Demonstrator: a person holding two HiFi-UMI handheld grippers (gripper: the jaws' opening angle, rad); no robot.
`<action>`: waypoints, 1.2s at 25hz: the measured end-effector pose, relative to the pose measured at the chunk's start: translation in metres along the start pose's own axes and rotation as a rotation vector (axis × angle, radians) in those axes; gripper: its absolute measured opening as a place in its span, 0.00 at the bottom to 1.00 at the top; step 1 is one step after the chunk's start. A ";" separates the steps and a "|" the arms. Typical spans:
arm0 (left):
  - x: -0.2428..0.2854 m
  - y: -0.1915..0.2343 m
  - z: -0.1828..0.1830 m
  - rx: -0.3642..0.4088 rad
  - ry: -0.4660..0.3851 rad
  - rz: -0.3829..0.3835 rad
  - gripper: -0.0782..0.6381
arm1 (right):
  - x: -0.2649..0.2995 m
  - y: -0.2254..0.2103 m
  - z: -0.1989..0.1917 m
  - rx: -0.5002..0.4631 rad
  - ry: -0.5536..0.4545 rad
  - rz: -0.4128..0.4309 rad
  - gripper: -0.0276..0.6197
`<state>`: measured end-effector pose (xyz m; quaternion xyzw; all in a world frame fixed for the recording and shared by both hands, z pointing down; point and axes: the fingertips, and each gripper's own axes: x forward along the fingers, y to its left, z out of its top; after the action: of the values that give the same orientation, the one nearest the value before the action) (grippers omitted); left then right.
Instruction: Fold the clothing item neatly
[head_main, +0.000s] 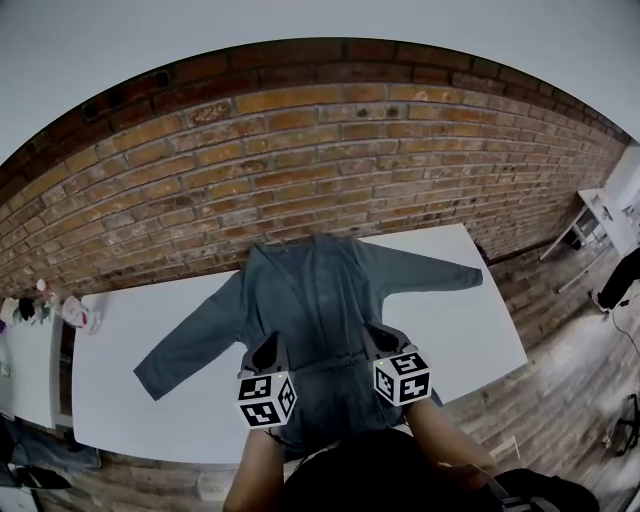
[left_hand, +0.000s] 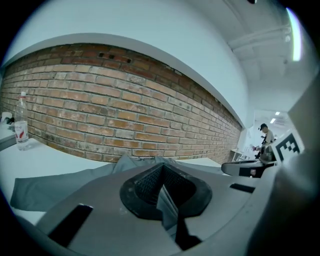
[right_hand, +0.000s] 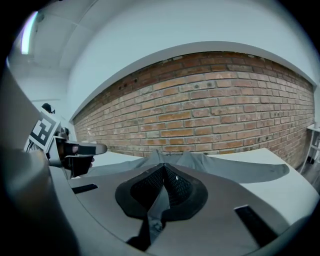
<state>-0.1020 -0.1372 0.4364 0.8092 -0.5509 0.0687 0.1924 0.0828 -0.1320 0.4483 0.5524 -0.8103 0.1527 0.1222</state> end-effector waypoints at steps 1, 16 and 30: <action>0.006 -0.005 0.002 -0.003 0.000 -0.010 0.11 | 0.000 -0.014 -0.002 0.003 0.006 -0.023 0.04; 0.086 -0.080 -0.027 0.084 0.132 -0.109 0.11 | -0.041 -0.248 -0.045 0.092 0.092 -0.433 0.05; 0.105 -0.117 -0.048 0.155 0.212 -0.098 0.11 | -0.042 -0.435 -0.083 0.156 0.251 -0.547 0.24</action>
<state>0.0508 -0.1722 0.4869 0.8358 -0.4805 0.1866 0.1893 0.5063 -0.2135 0.5581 0.7346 -0.5959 0.2429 0.2151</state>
